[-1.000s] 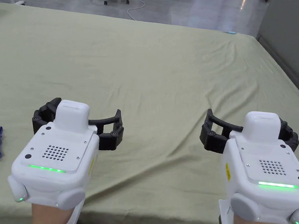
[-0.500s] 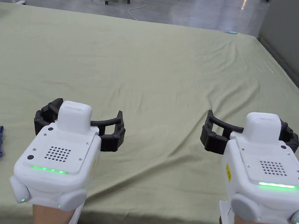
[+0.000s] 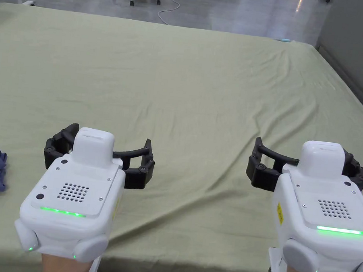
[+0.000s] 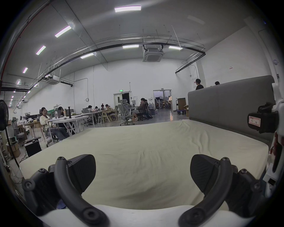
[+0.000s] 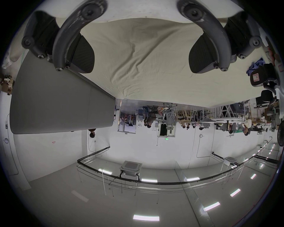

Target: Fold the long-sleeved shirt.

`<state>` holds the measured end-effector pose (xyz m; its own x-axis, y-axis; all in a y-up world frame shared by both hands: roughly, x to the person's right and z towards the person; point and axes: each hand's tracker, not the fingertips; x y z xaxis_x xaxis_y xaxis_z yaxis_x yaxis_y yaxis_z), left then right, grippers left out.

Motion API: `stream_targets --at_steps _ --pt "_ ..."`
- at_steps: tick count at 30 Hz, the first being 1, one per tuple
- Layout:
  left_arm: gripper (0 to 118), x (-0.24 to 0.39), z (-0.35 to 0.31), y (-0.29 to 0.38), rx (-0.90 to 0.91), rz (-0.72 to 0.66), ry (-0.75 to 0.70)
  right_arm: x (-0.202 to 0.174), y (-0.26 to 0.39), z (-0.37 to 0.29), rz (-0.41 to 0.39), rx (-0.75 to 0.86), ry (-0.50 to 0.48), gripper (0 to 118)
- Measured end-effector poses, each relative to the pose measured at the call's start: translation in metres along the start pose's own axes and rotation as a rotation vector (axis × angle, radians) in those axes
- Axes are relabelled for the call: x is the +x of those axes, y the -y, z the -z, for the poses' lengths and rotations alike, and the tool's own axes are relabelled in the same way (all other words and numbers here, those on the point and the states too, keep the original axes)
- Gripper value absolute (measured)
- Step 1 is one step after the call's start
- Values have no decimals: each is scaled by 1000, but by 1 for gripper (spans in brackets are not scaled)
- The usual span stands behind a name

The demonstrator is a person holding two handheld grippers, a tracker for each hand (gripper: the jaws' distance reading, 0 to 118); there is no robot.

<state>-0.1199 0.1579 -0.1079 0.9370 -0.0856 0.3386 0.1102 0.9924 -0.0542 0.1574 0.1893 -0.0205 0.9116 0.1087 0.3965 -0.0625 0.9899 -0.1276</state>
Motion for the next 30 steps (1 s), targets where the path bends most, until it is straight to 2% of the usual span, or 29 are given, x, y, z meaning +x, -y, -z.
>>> stream_targets --at_steps 15,17,18,22,26,30 --pt "118 0 -1 -1 8 -4 -2 -1 1 -2 -4 16 -4 118" --pt "118 0 -1 -1 11 -5 -8 -2 0 -2 5 9 -36 118" --pt "118 -1 -1 -1 11 -6 -7 -2 -1 -2 26 -2 -59 118" --pt "118 -2 -1 -2 6 -5 -5 -4 -14 9 190 -175 -25 118" --pt "118 -4 -2 -2 9 -11 -5 2 -23 11 227 -259 -97 118" --pt "118 -6 -1 -5 5 -23 -16 2 -25 8 218 -231 -56 118"
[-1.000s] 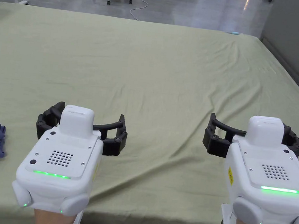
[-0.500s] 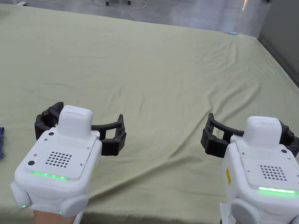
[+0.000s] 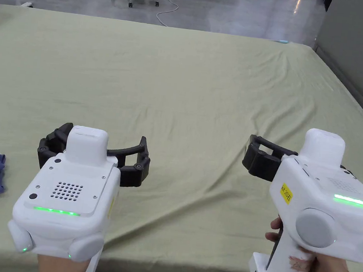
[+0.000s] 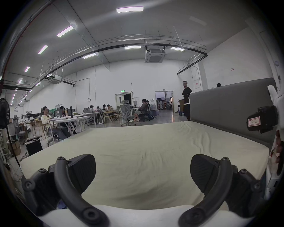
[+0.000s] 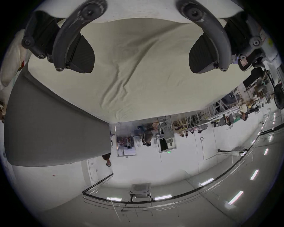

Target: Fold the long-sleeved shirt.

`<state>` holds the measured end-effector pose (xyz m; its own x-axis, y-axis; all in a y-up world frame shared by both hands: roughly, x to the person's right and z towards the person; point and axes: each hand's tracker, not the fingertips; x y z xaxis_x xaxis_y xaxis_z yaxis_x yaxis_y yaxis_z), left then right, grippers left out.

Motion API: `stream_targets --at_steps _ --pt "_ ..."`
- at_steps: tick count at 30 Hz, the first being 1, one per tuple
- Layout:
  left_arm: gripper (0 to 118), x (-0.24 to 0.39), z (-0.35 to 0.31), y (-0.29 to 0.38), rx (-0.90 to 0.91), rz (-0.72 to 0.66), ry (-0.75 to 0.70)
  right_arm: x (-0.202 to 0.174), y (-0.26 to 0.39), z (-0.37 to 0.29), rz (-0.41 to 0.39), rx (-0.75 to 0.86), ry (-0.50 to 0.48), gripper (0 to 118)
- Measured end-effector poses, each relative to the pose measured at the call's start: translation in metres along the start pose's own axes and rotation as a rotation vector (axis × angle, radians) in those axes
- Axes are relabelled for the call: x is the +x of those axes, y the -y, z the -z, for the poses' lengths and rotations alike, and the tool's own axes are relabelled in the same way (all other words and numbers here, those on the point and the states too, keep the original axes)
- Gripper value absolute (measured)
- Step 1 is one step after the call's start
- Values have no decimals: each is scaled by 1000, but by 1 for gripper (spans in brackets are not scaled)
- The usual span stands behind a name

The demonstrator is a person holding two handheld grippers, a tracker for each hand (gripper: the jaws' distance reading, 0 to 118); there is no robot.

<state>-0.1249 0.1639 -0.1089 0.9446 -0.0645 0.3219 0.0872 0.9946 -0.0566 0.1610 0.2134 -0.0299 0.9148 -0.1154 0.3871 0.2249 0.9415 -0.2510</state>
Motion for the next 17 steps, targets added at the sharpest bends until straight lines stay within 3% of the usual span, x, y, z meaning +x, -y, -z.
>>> stream_targets --at_steps 5,7,9,12,14,17 --pt "118 0 0 0 3 0 0 -1 -2 2 -46 -43 38 118" --pt "118 0 0 0 -1 3 4 -6 4 2 -68 20 177 118" --pt "118 1 0 1 -4 1 7 -9 6 4 -87 38 218 118" --pt "118 2 0 2 -7 3 10 -4 5 6 -55 32 204 118" --pt "118 2 0 2 -8 3 8 1 3 5 -41 -33 158 118" --pt "118 1 0 2 -6 1 9 8 4 1 -13 -2 73 118"
